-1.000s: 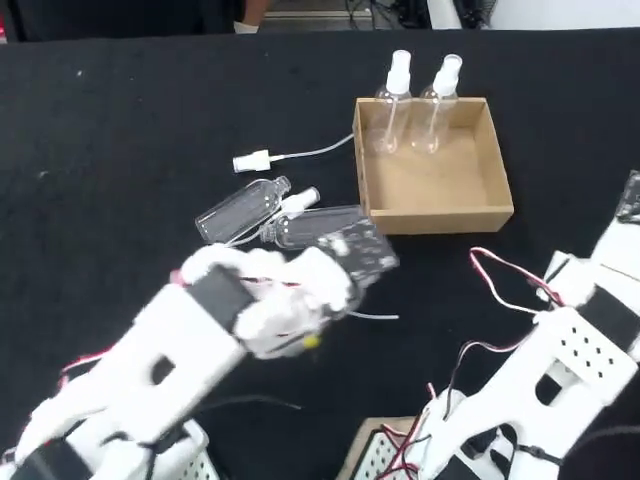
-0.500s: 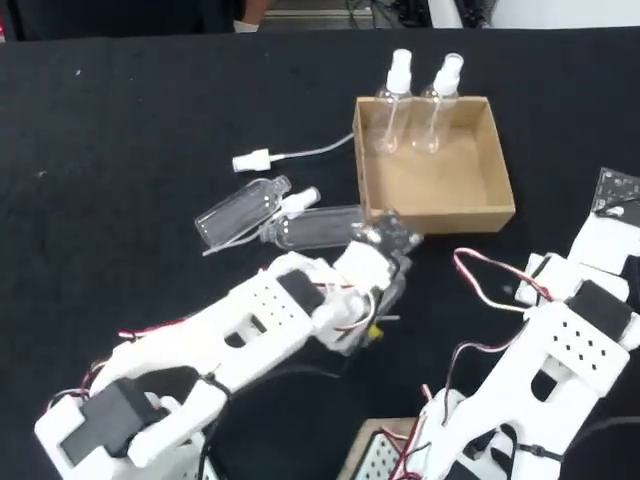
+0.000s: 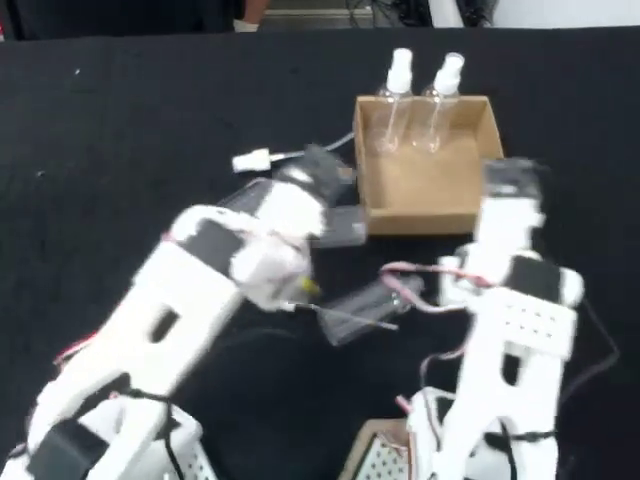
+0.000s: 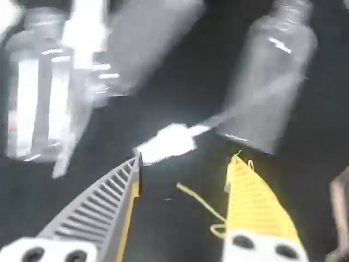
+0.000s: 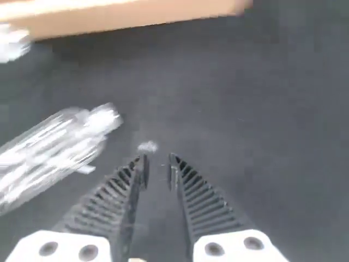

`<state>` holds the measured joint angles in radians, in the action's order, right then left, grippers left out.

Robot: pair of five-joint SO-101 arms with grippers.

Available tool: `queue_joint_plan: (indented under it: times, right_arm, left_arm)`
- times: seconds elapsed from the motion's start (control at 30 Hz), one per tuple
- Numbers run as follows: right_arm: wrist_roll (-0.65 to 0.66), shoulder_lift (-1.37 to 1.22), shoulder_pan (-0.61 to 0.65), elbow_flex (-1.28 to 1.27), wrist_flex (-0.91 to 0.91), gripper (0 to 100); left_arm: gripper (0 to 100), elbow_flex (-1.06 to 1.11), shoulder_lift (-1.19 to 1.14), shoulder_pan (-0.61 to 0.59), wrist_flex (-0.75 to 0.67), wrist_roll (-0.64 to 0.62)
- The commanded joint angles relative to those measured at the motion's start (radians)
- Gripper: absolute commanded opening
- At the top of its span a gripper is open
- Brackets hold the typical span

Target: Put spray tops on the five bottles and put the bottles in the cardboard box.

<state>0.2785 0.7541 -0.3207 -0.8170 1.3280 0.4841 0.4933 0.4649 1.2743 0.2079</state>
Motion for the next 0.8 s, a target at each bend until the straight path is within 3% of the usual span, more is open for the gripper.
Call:
queue_joint_plan:
  times: [0.0,0.13,0.27,0.4,0.77]
  right_arm:
    - [-0.138,0.03,0.273,0.001,0.014,8.3]
    - [-0.285,0.028,0.407,-0.002,0.02,23.7]
    - [-0.419,0.028,0.479,-0.048,-0.005,30.4]
    - [-0.555,0.028,0.509,-0.13,-0.107,33.1]
    - [-0.586,0.028,0.511,-0.298,-0.313,33.2]
  left_arm:
    - [24,0.157,0.115,-0.268,-0.137,-0.009]
    - [24,0.398,0.158,-0.412,-0.379,-0.172]
    - [24,0.598,0.207,-0.452,-0.601,-0.365]
    - [24,0.734,0.259,-0.449,-0.756,-0.391]
    - [24,0.805,0.348,-0.449,-0.801,-0.387]
